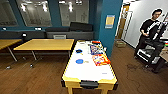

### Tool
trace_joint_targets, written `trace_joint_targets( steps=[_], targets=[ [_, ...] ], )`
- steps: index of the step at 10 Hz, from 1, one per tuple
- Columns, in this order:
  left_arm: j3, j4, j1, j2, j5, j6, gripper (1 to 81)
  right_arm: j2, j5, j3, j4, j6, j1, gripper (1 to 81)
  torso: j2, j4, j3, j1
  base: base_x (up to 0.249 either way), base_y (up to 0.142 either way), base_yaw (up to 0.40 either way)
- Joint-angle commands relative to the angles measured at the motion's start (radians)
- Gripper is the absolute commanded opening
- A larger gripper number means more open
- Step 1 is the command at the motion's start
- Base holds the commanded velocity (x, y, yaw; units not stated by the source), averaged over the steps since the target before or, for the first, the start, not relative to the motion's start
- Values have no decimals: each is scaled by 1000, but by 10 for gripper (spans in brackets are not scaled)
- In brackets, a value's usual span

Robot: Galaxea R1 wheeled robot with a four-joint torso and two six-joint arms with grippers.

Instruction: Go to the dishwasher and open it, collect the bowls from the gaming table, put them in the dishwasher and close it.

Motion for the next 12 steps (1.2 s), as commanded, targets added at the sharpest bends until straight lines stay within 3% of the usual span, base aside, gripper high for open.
trace_joint_targets(
  steps=[1, 4, 8, 12],
  targets=[
    [-3, 0, -29, -6, 45, -5, 10, -28, -56, -2, -17, -4, 24, 10, 0, 0, 0, 0, 0, 0, 0],
    [-31, -1, -28, -10, 47, -7, 10, -16, -57, -28, -17, -4, 22, 10, 0, 0, 0, 0, 0, 0, 0],
    [-60, -24, -13, -9, 36, -10, 10, 79, -93, -158, -31, -5, 22, 10, 0, 0, 0, 0, 0, 0, 0],
    [-57, -23, -13, -12, 33, -8, 10, 95, -94, -172, -32, -5, 25, 10, 0, 0, 0, 0, 0, 0, 0]
  ],
)
